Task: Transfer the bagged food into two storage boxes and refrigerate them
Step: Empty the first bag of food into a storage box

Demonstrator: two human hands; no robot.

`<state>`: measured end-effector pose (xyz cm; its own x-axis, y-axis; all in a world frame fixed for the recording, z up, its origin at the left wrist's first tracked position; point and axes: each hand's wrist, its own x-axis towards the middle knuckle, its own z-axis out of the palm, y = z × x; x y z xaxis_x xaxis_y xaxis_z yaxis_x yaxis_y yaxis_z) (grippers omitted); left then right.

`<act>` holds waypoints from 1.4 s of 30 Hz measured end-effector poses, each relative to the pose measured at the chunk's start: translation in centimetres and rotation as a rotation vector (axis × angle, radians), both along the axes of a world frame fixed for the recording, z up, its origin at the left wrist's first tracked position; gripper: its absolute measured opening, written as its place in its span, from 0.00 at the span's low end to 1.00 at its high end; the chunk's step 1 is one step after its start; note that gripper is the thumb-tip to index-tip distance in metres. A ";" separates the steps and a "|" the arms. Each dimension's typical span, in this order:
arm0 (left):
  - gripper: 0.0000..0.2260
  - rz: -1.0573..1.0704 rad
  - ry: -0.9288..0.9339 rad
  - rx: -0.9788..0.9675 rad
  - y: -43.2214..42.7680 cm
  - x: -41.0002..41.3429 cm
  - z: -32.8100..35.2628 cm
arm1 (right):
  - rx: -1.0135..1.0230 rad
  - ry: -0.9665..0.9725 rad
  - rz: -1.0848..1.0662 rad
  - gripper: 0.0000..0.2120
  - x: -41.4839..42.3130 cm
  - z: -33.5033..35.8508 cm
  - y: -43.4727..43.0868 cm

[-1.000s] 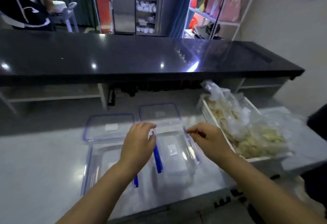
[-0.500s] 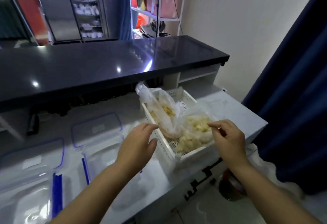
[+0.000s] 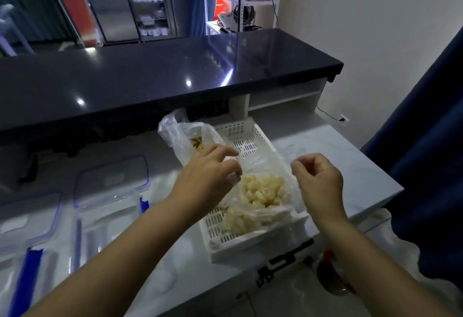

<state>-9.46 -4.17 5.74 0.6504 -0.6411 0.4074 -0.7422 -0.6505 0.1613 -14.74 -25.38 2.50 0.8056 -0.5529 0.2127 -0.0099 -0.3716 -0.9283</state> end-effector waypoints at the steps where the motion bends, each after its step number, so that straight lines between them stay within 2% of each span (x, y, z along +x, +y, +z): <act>1: 0.05 -0.007 -0.006 0.010 -0.6 0.4 0.4 | 0.018 -0.022 0.045 0.05 0.3 0.5 0.0; 5: 0.19 -0.003 0.011 0.021 -3.7 1.6 2.4 | -0.001 -0.064 0.211 0.05 1.0 3.2 0.3; 8: 0.27 -0.045 0.208 -0.044 -6.2 2.1 3.9 | -0.077 -0.102 0.278 0.05 1.2 4.9 0.1; 10: 0.23 -0.061 0.322 -0.116 -7.2 2.4 4.7 | -0.112 -0.120 0.315 0.04 1.0 5.8 -0.2; 14: 0.05 -0.093 0.247 -0.077 -8.1 2.8 6.0 | -0.138 -0.131 0.322 0.04 0.5 6.2 -1.4; 18: 0.05 -0.069 0.258 -0.098 -8.1 3.0 6.7 | -0.074 -0.165 0.288 0.05 0.1 5.2 -2.1; 22: 0.04 -0.001 0.226 -0.226 -7.2 2.8 8.1 | -0.004 -0.131 0.239 0.03 -0.4 2.6 -1.6; 23: 0.04 0.011 0.232 -0.277 -7.0 2.7 8.8 | 0.017 -0.126 0.251 0.05 -0.7 2.0 -1.3; 26: 0.07 0.046 0.286 -0.455 -6.1 2.4 10.7 | 0.020 -0.139 0.292 0.30 -1.6 0.4 0.1; 27: 0.07 0.058 0.296 -0.505 -5.8 2.3 11.2 | -0.012 -0.145 0.286 0.35 -1.7 0.3 0.5; 29: 0.05 0.088 0.290 -0.574 -5.0 2.2 12.2 | -0.099 -0.180 0.264 0.38 -1.6 0.3 1.6; 32: 0.05 0.095 0.293 -0.667 -3.5 1.8 13.1 | -0.104 -0.234 0.240 0.28 -0.9 1.0 3.3; 36: 0.08 0.098 0.319 -0.749 -0.8 0.9 14.1 | 0.088 -0.261 0.258 0.03 0.6 2.2 6.2; 40: 0.03 0.202 0.329 -0.809 4.2 0.8 13.8 | 0.116 -0.267 0.362 0.06 1.8 2.7 9.2; 42: 0.04 0.247 0.363 -0.855 7.5 0.7 13.4 | 0.134 -0.252 0.412 0.05 2.2 2.6 10.9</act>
<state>-8.79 3.38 19.09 0.9060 -0.0482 0.4205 -0.4110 -0.3372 0.8469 -12.56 -14.51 5.08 0.8958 -0.2349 0.3774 0.3430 -0.1747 -0.9229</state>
